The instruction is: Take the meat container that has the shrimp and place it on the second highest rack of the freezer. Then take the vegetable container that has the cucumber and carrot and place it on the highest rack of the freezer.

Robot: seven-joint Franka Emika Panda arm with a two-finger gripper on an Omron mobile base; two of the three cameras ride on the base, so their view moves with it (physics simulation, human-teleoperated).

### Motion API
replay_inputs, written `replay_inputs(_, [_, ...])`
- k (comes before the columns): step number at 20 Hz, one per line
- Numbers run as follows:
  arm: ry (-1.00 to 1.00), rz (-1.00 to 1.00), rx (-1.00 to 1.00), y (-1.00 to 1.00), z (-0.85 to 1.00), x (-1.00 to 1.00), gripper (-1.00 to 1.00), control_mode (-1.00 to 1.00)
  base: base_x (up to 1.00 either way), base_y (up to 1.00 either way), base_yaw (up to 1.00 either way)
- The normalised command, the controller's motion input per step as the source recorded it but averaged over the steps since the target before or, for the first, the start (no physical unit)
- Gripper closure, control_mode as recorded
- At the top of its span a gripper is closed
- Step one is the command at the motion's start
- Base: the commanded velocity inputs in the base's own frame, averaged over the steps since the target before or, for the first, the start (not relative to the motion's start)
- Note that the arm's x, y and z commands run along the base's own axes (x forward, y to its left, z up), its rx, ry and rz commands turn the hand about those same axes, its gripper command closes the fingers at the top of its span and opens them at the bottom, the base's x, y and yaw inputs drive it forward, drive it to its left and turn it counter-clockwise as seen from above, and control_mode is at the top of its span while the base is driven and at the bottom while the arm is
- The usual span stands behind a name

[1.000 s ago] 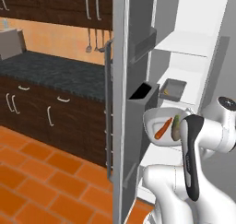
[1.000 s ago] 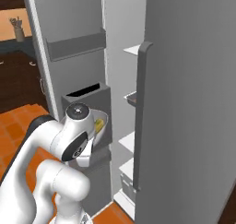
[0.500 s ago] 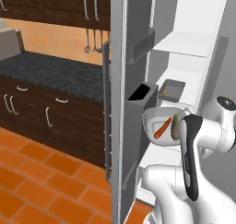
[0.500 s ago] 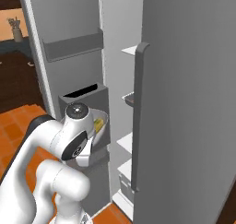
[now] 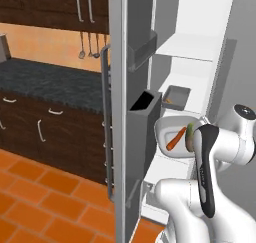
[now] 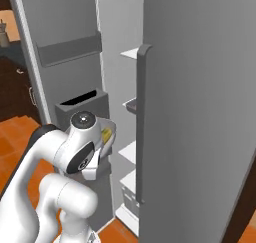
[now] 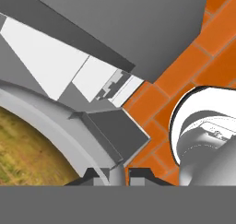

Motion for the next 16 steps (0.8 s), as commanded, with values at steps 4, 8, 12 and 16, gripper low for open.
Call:
replay_inputs(4, [0.00, 0.00, 0.00, 0.00, 0.00, 0.00, 1.00, 1.00, 0.19, -0.28, -0.21])
replay_inputs(8, [0.00, 0.00, 0.00, 0.00, 0.00, 0.00, 1.00, 1.00, 0.32, -0.28, -0.15])
replay_inputs(12, [0.00, 0.00, 0.00, 0.00, 0.00, 0.00, 1.00, 1.00, 0.43, -0.03, -0.03])
replay_inputs(16, [0.00, 0.00, 0.00, 0.00, 0.00, 0.00, 1.00, 1.00, 0.38, 0.02, 0.00])
